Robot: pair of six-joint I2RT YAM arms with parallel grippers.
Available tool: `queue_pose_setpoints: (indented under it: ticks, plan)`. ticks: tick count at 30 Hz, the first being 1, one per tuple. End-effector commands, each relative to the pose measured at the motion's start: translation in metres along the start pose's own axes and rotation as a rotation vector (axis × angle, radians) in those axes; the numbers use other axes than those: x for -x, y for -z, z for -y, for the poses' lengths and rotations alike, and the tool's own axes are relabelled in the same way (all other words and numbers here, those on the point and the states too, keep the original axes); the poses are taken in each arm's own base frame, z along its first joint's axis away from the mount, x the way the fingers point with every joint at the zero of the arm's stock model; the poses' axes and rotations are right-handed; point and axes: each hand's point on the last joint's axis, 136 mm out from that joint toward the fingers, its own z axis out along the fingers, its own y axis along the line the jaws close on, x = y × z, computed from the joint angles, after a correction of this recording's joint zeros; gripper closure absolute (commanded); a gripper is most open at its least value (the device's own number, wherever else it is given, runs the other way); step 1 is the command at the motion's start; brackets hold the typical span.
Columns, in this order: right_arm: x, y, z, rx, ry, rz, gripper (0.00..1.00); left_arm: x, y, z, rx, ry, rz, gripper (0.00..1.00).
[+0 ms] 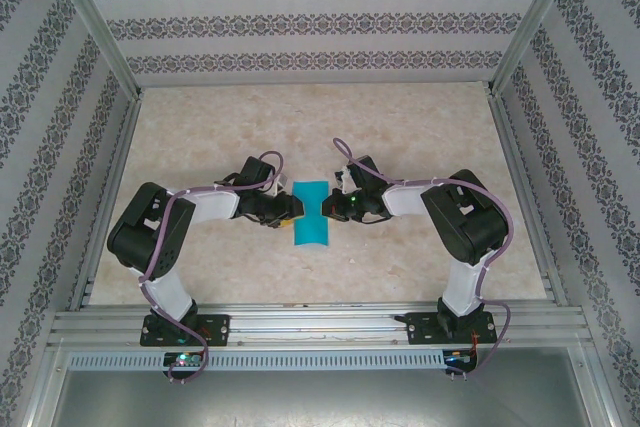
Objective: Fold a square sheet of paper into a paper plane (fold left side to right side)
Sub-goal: Third fold the triangle at the center of the table.
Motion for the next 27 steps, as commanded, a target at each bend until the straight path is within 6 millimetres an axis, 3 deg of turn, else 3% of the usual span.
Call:
queue_pose_setpoints:
  ticks: [1,17,22,27]
  plan:
    - [-0.021,0.001,0.025,-0.072,-0.053,-0.064,1.00,0.007,0.007,0.011,-0.021,-0.025,0.050,0.63]
    - [-0.022,0.001,0.027,-0.076,-0.053,-0.067,1.00,0.022,0.010,0.011,-0.051,-0.048,0.068,0.59]
    - [-0.022,0.001,0.027,-0.076,-0.054,-0.066,1.00,0.020,0.009,0.008,-0.045,-0.037,0.060,0.67]
    - [-0.017,0.003,0.022,-0.068,-0.045,-0.049,1.00,0.017,0.008,0.005,-0.046,-0.021,0.056,0.88]
